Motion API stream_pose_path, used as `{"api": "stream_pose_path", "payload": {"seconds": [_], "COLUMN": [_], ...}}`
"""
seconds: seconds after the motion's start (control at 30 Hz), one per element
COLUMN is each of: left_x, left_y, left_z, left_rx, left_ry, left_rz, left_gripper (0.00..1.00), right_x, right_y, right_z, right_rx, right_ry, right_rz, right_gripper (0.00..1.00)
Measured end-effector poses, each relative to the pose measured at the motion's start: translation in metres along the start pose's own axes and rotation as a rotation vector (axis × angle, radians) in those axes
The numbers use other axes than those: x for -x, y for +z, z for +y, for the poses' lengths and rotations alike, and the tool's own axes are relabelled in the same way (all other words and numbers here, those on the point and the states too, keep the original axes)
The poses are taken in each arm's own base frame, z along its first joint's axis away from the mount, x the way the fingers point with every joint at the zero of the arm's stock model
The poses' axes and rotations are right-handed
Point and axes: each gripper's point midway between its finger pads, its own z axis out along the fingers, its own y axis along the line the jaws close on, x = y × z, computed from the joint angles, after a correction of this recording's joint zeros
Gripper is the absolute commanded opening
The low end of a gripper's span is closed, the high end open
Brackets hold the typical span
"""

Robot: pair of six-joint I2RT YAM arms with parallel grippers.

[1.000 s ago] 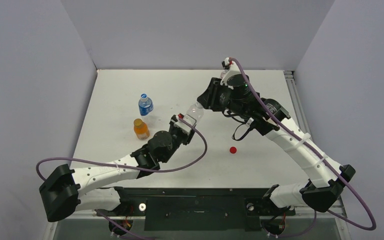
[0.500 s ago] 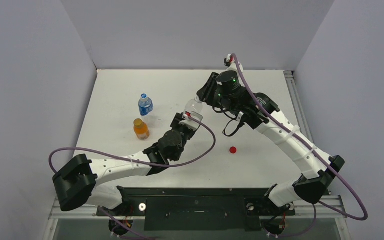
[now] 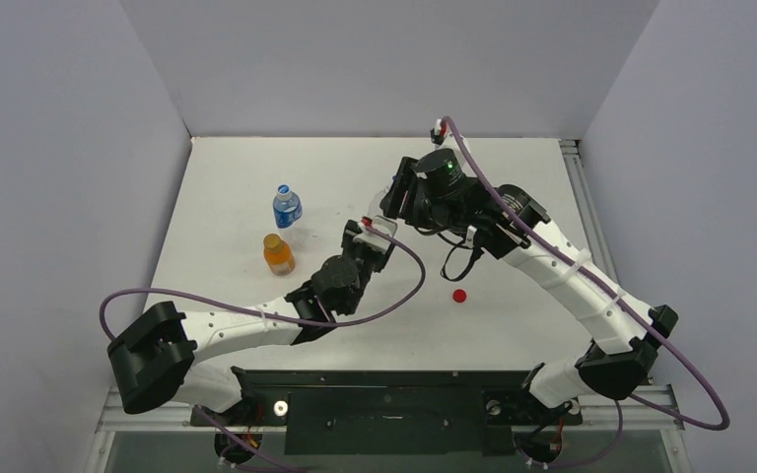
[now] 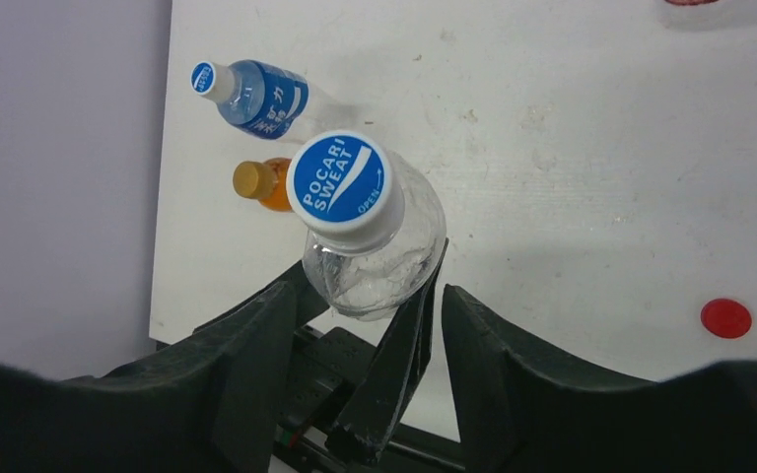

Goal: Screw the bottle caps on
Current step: Screw the bottle cap onto the plastic bottle.

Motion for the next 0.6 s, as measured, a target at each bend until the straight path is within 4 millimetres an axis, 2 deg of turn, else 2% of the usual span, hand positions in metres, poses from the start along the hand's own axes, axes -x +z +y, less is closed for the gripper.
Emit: {"api": "stream_pose_path", "payload": {"seconds": [0.1, 0.37, 0.6], "left_x": [0.001, -0.003, -0.008], "left_y": [0.001, 0.001, -0.001], "left_z": [-0.002, -0.011, -0.021], "left_rx": [-0.009, -0.053, -0.183], "left_ry": [-0.035, -0.097, -0.128], "left_rz": [-0.003, 0.005, 0.039], "left_gripper": [0.00, 0.00, 0.00], "right_x": [-0.008, -0.002, 0.014], "right_y": [-0.005, -0.018, -0.060], "right_z": [-0.001, 0.000, -0.008], "right_rx": [-0.007, 0.012, 0.106], "right_ry": [-0.018, -0.029, -0.115], "right_rz": [0.029, 0.010, -0.083], "right_gripper": [0.60, 0.65, 0.69]}}
